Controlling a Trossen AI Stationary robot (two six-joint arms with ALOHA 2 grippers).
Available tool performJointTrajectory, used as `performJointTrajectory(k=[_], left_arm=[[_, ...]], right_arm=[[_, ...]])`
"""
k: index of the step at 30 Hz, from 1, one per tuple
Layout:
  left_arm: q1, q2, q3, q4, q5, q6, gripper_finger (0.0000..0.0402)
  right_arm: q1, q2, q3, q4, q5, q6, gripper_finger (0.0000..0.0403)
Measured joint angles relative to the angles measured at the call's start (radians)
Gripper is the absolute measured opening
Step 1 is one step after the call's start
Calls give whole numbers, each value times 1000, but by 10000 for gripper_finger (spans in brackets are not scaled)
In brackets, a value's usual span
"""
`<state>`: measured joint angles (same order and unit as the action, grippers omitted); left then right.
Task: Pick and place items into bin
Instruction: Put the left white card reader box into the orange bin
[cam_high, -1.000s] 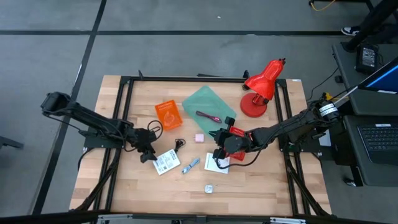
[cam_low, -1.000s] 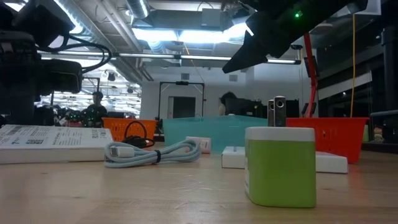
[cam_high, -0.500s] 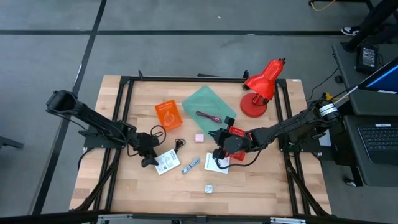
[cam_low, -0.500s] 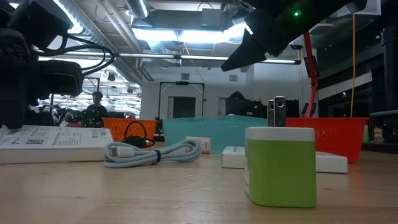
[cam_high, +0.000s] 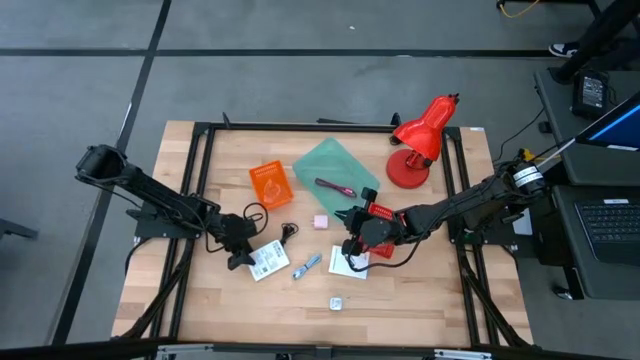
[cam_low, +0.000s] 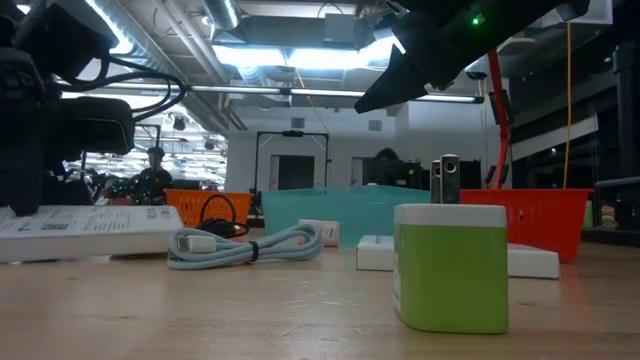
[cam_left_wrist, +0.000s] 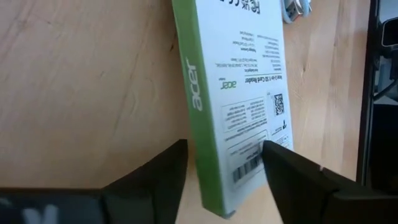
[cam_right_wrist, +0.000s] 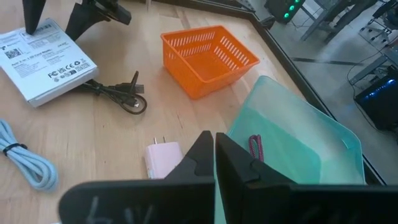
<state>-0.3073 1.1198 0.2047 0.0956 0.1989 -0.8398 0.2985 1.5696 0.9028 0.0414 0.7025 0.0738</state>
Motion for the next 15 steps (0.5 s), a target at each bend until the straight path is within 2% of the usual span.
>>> performJointTrajectory(k=[9,15], left_arm=[[0,-7,2,19,33,11,78],[0,-37,1,20,70,15,34]], right_arm=[[0,0,0,0,0,0,0],[0,0,0,-1,0,0,0]])
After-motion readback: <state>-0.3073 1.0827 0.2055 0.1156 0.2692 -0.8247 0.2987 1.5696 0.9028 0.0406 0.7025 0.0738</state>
